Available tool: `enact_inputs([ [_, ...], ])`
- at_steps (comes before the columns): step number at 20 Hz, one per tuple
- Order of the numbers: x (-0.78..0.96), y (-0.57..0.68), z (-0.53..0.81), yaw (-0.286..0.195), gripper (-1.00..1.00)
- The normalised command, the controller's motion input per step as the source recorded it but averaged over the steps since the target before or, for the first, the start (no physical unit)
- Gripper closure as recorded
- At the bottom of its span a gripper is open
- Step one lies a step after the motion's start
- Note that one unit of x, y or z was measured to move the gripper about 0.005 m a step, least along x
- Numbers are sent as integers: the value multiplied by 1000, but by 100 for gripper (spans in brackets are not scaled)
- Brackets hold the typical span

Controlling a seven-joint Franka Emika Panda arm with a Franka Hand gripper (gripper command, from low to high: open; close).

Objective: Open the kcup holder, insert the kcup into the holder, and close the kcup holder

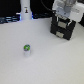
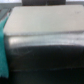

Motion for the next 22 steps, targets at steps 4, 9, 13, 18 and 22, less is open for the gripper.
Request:
enact_inputs([
  [4,500,-133,109,-32,100],
  [9,536,-178,144,-43,100],
  [13,912,-365,246,-61,100],
  [18,933,-363,171,-61,100],
  [22,929,-389,115,-77,100],
])
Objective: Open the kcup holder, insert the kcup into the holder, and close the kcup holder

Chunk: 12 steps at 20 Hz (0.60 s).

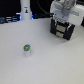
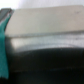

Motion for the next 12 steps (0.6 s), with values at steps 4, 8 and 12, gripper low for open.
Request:
enact_inputs([
  [4,926,-376,153,-78,100],
  [8,918,-372,147,-86,100],
  [12,907,-404,108,-88,100],
])
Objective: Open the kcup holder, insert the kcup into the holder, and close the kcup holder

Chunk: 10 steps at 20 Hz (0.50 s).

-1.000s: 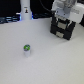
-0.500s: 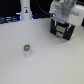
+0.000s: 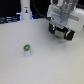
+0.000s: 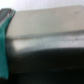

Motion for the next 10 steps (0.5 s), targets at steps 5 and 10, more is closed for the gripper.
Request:
enact_inputs([
  [5,897,-417,85,-82,100],
  [10,847,-443,96,-78,100],
])
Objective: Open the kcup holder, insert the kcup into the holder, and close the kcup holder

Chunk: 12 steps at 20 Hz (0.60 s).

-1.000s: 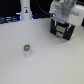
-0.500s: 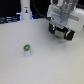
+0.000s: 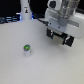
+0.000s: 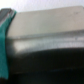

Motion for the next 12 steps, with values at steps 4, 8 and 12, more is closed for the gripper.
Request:
enact_inputs([
  [4,641,-353,192,-91,-100],
  [8,168,-66,281,-84,-100],
  [12,145,-201,437,-147,-100],
])
